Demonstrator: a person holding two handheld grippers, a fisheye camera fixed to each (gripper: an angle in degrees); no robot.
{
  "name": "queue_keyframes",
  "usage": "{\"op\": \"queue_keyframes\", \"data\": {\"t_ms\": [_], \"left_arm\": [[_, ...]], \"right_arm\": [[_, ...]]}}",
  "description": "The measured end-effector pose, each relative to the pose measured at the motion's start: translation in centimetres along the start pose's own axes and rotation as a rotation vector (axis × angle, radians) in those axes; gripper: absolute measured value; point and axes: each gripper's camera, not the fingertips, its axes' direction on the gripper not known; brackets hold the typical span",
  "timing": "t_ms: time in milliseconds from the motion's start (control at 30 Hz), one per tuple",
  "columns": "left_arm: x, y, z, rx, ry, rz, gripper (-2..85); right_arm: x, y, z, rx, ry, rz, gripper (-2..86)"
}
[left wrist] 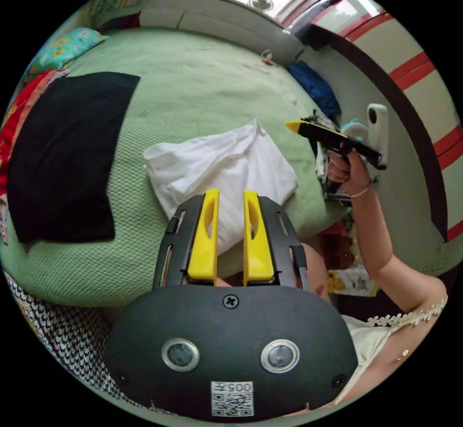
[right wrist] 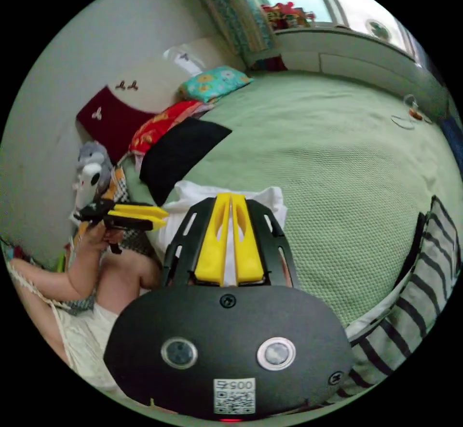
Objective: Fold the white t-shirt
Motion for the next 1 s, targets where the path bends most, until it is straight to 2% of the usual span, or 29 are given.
{"op": "queue_keyframes", "data": {"t_ms": [133,200,367,500,600,733,867,933,1000], "left_arm": [[-1.8,-1.9,0.8,0.036,-0.024,-0.078,7.1],[-3.1,-3.1,0.7,0.054,-0.058,-0.116,6.5],[-5.4,-3.8,-0.8,0.145,-0.161,-0.193,6.6],[-5.2,-1.9,-1.1,0.189,-0.192,-0.173,9.7],[-4.7,0.2,-0.3,0.233,-0.19,-0.195,13.8],[-4.7,1.6,1.8,0.217,-0.109,-0.241,19.5],[-4.8,1.8,4.8,0.171,-0.115,-0.291,21.6],[-4.8,1.6,5.9,0.163,-0.074,-0.304,21.0],[-4.2,1.4,6.8,0.153,-0.108,-0.296,18.8]], "right_arm": [[-3.9,-0.7,5.8,-0.176,0.212,-0.118,-1.1],[-4.5,-1.7,7.7,-0.209,0.206,-0.125,-1.2],[-2.9,-4.3,9.3,-0.133,0.312,0.062,-1.2],[-1.9,-2.3,6.4,-0.002,0.249,0.087,-0.5],[-1.5,0.8,4.8,0.026,0.306,0.081,3.1],[0.1,4.2,5.7,-0.034,0.219,0.147,12.8],[0.1,5.0,8.4,-0.082,0.234,0.155,13.9],[0.1,4.9,10.0,-0.11,0.225,0.179,13.6],[-0.2,5.0,10.7,-0.109,0.24,0.18,12.9]]}}
